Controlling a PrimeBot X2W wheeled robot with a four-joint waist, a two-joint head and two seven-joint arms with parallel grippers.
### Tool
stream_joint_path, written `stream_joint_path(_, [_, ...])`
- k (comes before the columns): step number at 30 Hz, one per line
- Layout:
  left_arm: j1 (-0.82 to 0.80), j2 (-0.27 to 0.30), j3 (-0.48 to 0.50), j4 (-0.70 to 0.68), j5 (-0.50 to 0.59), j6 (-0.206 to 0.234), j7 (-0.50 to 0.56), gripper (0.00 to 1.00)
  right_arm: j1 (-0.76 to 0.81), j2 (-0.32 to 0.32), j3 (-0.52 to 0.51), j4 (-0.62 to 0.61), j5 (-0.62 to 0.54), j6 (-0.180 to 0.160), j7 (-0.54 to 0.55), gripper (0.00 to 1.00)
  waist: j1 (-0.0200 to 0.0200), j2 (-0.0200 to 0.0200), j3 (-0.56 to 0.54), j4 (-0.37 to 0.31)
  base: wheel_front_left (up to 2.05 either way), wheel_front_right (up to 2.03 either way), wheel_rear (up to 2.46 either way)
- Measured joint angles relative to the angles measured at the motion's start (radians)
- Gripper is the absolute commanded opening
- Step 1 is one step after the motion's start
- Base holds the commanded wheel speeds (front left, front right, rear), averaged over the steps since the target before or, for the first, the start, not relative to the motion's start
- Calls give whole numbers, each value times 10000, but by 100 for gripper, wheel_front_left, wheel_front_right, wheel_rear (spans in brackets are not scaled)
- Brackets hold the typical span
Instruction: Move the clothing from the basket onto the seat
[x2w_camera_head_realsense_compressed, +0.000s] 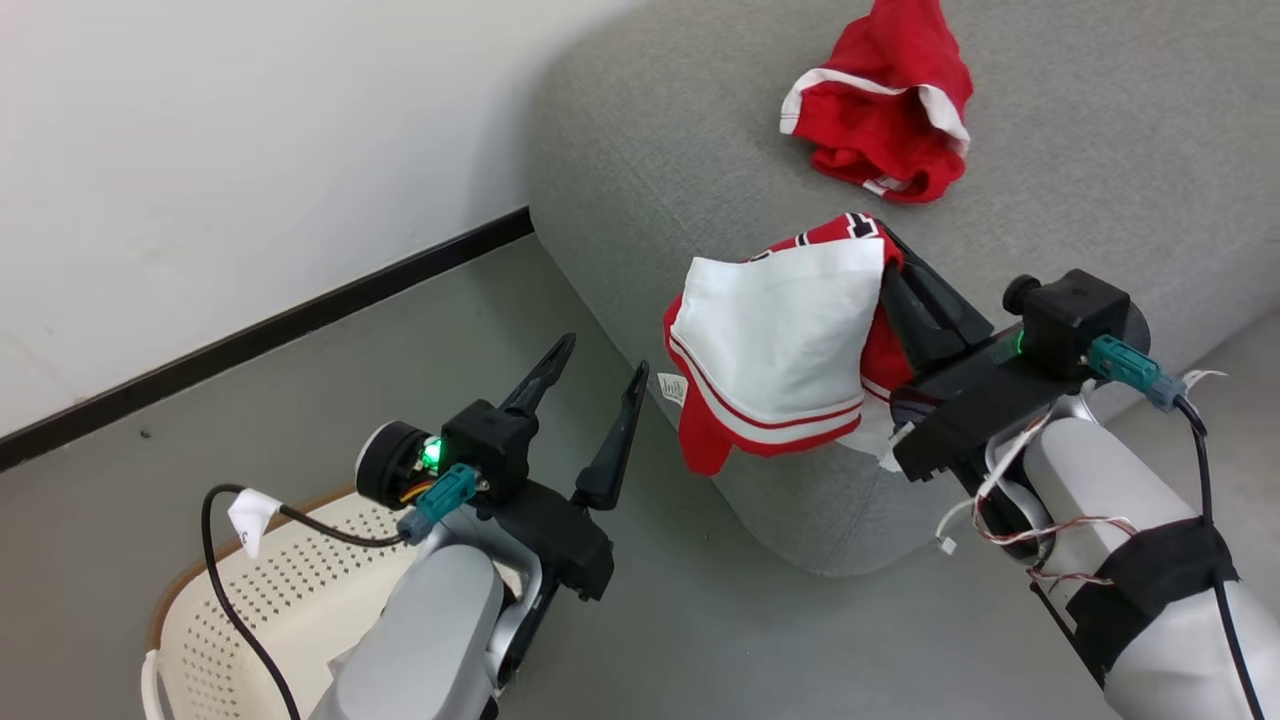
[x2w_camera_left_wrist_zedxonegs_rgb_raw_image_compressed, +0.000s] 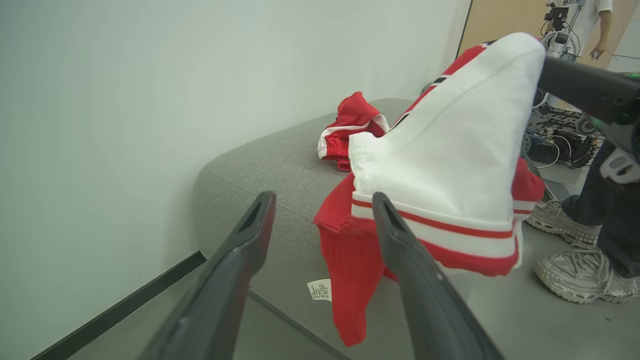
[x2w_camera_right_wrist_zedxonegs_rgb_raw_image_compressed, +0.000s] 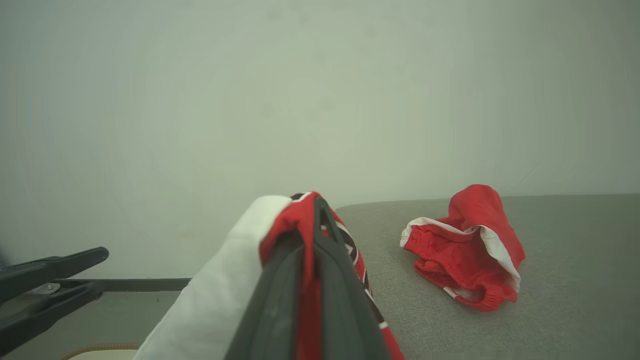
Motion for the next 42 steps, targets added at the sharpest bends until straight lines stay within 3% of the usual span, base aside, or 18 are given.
stream_joint_path(7, [-6, -15, -598, -52, -180, -4, 0, 100, 753, -449, -474, -669, -4, -17, 0, 0, -1, -1, -113, -483, 0, 0, 0])
stream_joint_path(19, [-222, 8, -1143, 4, -566, -4, 0, 100, 827, -686, -1101, -1601, -253, -105, 0, 0, 0, 0, 234, -658, 0, 0, 0])
stream_joint_path(29, [-210, 21, -1145, 159, -612, 25, 0, 100, -850, -1210, -1622, -1074, -483, -100, -2, 0, 0, 0, 593, -564, 0, 0, 0])
stream_joint_path(36, [-209, 21, -1398, 132, -608, 109, 0, 100, -1817, -2341, -2497, -617, -508, -90, -2, 0, 0, 0, 986, -208, 0, 0, 0])
stream_joint_path(42, [-324, 50, -1427, 173, -510, 109, 0, 100, -2996, -2761, -2842, -527, -545, -86, -2, 0, 0, 0, 1523, 152, 0, 0, 0])
